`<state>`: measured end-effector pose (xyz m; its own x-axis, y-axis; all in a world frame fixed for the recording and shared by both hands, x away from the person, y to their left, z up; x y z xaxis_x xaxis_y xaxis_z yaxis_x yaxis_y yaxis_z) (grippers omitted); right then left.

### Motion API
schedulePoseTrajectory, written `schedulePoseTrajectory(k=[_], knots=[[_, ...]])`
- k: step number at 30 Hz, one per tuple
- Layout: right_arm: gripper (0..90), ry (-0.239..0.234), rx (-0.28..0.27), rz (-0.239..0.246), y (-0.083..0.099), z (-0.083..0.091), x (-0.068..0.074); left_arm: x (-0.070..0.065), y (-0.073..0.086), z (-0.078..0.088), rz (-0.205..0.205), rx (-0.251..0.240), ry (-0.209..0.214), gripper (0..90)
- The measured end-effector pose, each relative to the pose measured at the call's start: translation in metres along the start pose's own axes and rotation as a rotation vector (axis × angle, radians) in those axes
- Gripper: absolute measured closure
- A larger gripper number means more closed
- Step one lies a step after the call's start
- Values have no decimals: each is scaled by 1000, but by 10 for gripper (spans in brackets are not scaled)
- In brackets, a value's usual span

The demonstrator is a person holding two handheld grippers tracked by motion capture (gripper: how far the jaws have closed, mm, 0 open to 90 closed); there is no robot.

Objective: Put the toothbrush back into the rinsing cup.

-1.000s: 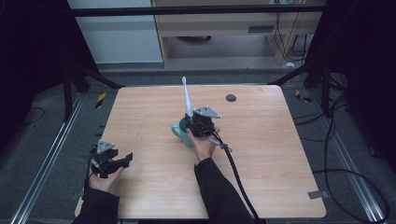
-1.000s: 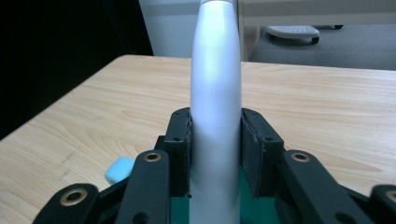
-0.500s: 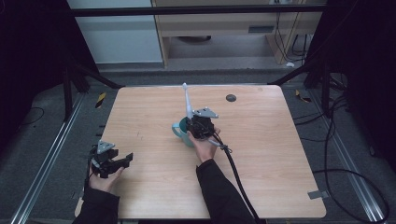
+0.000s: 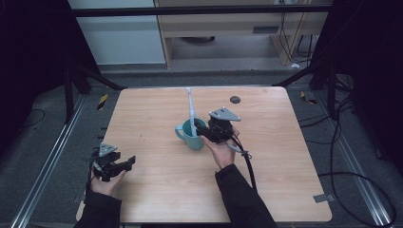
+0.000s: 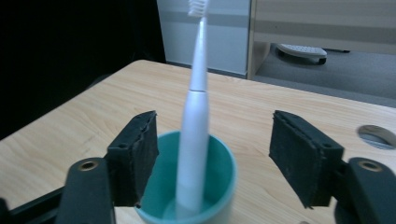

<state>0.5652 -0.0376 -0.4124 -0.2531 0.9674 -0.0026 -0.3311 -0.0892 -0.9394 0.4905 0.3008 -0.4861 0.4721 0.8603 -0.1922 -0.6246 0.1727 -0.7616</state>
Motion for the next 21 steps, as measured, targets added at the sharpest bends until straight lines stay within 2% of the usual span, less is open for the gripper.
schedulePoseTrajectory(k=[6,10,14,18,21], knots=[[259,-3,26,-1,7,31,-36,-1,0,0,-3,4,0,337],[241,35,66,23,27,48,-63,-1,1,-1,-1,6,1,337],[233,70,113,6,48,59,-88,-1,3,-3,-7,17,2,336],[214,106,144,18,65,66,-105,0,4,-4,-5,20,1,332],[203,129,166,47,76,71,-116,1,5,-5,-9,23,0,330]])
Point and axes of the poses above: each handheld gripper's, and its own axes: z roughly backward along the jaws, y roughly out of its underside, x roughly to its left, the point moved 4 cm from there along -z, roughly forward along the jaws, and after that the axes turned 15 degrees about y, right-handed, at the moved point
